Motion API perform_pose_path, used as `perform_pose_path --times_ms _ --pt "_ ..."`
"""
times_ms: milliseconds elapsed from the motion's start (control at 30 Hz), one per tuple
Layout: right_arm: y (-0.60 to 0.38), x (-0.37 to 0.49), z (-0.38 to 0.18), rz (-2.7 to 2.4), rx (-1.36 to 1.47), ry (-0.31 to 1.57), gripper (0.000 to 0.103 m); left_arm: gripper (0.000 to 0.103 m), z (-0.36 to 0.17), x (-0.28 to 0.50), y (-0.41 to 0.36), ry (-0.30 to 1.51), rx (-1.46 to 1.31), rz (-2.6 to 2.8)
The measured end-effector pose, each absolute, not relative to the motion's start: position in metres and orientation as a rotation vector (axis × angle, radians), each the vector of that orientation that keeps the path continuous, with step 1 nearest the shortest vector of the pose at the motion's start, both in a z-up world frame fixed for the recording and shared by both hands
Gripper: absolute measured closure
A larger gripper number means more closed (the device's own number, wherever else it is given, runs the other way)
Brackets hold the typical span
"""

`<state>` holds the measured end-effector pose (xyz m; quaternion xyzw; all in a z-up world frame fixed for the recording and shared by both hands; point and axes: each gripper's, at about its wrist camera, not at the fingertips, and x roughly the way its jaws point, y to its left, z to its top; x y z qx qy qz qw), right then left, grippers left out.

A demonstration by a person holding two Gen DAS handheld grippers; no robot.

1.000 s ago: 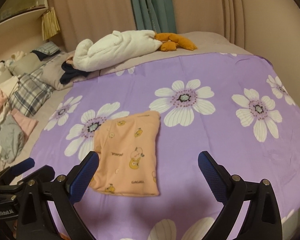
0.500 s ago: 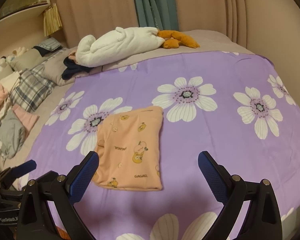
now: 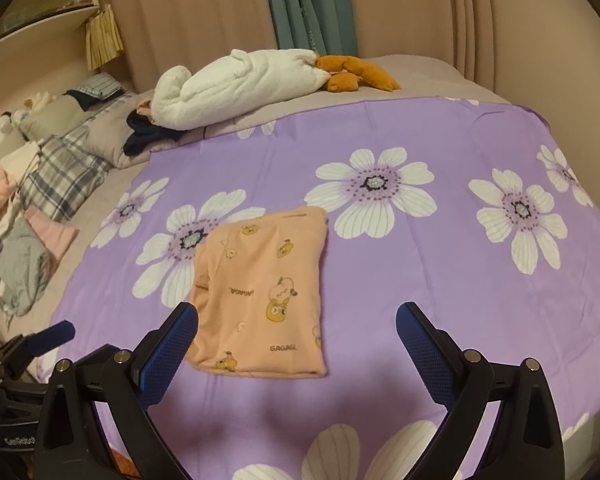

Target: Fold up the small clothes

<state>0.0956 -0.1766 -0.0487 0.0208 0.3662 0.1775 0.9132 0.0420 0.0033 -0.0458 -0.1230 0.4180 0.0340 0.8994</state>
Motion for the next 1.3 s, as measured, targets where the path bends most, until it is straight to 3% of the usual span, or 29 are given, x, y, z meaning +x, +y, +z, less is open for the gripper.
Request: perform_pose_path --times_ms 1300 --pt "-0.216 0.098 -0.053 0.254 0.069 0.776 0.004 0.0 -0.049 0.066 -0.035 0.898 -0.23 -0.033"
